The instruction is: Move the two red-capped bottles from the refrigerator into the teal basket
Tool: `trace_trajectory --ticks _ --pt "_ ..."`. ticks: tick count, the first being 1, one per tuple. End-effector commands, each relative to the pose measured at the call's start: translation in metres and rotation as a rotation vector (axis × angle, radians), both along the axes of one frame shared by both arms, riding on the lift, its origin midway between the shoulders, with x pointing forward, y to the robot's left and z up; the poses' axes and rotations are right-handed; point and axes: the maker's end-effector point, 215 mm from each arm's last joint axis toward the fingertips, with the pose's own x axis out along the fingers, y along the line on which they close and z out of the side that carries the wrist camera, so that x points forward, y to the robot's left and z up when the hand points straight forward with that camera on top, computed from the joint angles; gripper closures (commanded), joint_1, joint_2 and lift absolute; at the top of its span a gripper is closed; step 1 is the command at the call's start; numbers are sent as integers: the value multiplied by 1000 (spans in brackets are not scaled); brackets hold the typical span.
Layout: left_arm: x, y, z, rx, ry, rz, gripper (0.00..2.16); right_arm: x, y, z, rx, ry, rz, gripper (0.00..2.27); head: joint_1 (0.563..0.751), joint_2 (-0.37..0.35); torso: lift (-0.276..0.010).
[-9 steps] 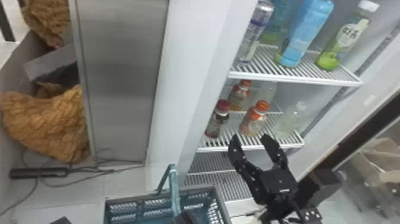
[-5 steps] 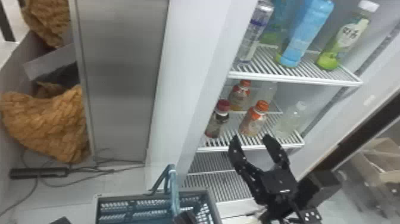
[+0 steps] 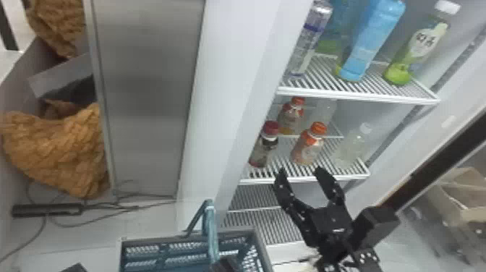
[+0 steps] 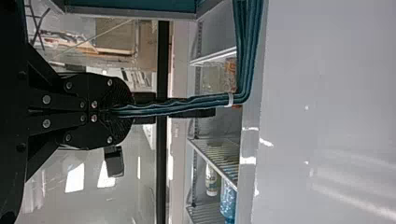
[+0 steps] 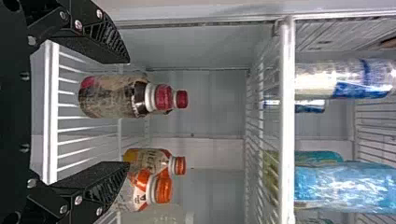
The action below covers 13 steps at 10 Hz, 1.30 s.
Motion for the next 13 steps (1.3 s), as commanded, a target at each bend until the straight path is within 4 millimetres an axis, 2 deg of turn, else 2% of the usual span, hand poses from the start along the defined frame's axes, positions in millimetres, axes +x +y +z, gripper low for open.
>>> trace_trajectory --ticks 1,10,13 --pt "-1 -1 1 -1 -1 -5 1156 10 -3 -7 -15 1 2 254 695 -350 -224" --pt "2 -3 3 -7 -6 -7 1156 80 -11 -32 -45 -9 46 254 695 -350 -224" --pt "3 -3 4 -9 -9 -7 1156 99 -7 -43 -30 4 82 254 695 -350 -224"
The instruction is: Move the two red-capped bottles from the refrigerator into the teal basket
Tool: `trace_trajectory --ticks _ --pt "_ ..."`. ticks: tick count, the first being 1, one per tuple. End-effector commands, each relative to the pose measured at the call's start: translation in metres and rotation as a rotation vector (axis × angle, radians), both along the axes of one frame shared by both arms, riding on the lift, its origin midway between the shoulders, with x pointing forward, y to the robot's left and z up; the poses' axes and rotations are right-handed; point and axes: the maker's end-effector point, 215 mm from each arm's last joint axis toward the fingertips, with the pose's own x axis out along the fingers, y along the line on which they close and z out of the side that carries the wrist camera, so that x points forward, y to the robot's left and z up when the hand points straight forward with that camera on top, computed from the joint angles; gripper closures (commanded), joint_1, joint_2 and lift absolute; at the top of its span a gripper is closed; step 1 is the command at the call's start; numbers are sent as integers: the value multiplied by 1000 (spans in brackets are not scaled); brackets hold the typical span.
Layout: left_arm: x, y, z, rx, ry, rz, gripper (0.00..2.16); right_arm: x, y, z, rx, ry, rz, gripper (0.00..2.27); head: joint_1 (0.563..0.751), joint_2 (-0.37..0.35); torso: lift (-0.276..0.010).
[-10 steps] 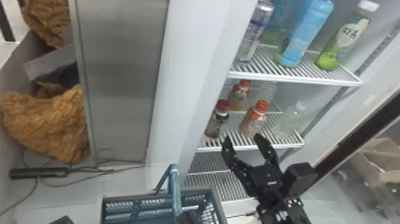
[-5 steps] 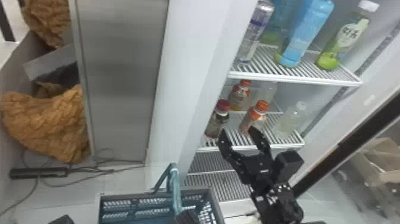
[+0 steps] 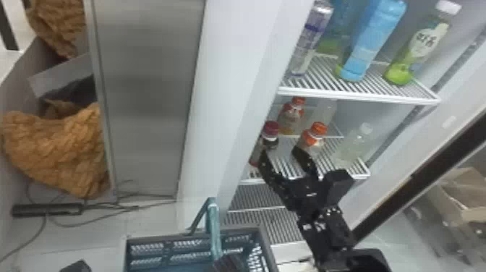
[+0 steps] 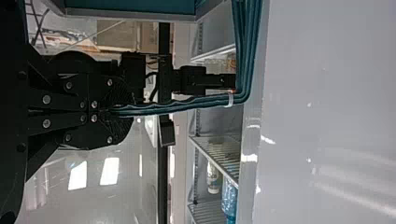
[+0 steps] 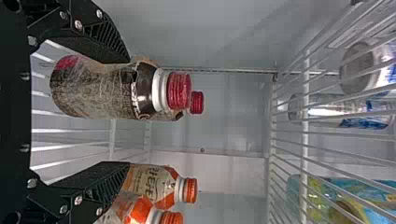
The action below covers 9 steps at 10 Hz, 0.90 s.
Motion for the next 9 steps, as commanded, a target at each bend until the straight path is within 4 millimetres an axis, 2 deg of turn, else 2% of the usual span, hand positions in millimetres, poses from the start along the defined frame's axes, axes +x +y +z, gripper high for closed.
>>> trace_trajectory --ticks 1,4,6,9 --pt "1 0 1 0 -2 1 1156 10 4 -3 12 3 11 254 695 -350 -224" --pt "0 -1 0 0 -1 -1 1156 28 17 -3 38 2 47 254 695 -350 -224" --pt "0 -1 0 -1 1 -1 1156 38 23 -11 40 27 61 256 695 -350 -224" --pt "0 -1 0 -1 1 -1 1156 53 33 -7 43 21 82 260 695 -350 -224"
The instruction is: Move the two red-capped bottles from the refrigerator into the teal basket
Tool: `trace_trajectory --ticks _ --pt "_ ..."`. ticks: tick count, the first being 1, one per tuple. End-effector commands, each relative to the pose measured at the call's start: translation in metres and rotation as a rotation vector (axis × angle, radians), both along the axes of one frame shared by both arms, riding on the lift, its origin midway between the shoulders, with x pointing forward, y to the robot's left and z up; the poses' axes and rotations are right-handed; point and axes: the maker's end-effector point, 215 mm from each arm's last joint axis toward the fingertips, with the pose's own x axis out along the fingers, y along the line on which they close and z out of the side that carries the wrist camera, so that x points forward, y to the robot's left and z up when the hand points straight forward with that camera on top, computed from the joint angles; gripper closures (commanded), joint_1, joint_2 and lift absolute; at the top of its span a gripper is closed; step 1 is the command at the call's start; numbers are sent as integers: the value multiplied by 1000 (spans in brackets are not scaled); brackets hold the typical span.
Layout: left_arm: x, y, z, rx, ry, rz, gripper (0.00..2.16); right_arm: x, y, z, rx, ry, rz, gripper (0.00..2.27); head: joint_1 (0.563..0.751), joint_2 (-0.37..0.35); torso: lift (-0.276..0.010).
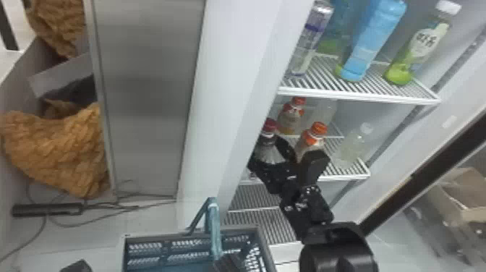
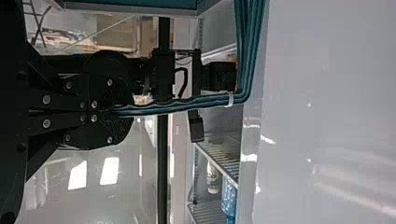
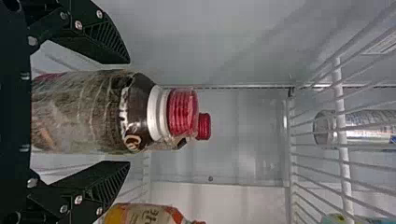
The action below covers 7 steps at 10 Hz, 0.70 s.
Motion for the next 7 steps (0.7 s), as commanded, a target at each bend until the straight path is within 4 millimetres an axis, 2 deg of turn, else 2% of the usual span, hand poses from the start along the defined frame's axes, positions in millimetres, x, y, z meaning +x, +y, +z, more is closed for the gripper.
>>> trace_trajectory --ticks 1,2,3,4,7 --pt "0 0 0 1 1 0 1156 4 3 1 3 -2 6 274 695 -350 -224" --pt "0 0 0 -3 1 0 1156 4 4 4 5 -7 9 383 695 -350 -224" --pt "1 0 0 -1 1 2 1156 1 3 3 12 -5 6 645 695 -350 -224" --pt "0 0 0 -5 4 2 1156 -2 4 4 11 -7 6 722 695 -350 -224" --pt "1 1 1 -6 4 5 1156 -21 9 24 21 -26 0 722 695 -350 -224"
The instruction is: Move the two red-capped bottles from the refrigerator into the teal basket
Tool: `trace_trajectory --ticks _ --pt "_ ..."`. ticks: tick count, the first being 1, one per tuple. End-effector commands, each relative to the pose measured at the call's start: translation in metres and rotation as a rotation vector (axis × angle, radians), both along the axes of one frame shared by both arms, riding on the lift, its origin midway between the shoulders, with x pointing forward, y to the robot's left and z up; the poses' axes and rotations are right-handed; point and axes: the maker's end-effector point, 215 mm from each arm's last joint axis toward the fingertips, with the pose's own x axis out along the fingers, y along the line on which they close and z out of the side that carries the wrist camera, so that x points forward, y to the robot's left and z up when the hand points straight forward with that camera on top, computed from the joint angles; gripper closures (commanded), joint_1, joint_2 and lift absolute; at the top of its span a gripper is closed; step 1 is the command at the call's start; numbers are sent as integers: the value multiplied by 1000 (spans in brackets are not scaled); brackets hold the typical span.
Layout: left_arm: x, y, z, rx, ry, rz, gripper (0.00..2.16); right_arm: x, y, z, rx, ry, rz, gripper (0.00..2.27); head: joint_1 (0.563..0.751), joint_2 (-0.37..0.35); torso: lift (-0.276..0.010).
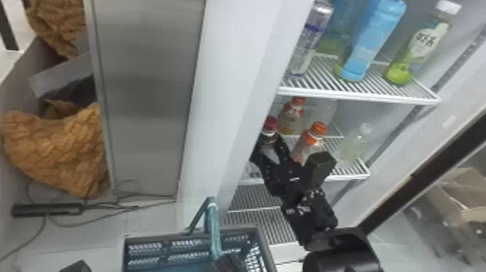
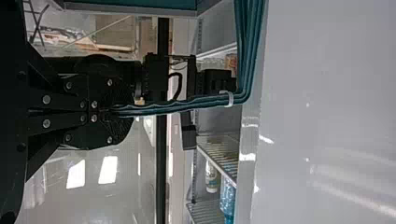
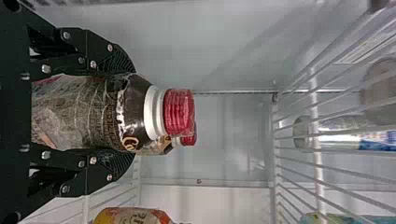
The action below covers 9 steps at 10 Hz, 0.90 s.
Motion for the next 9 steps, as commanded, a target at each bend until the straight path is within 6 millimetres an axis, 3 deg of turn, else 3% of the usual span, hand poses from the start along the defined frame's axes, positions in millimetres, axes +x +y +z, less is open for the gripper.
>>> trace_trajectory --ticks 1,4,9 --pt "-1 -1 1 -2 -2 -2 1156 -11 -1 9 0 6 0 720 695 -350 -224" --pt "0 0 1 -3 1 1 1156 -45 -18 16 9 91 -24 720 695 -350 -224" --pt "-2 -3 2 -7 0 -7 1156 -103 1 21 63 300 26 720 695 -350 -224"
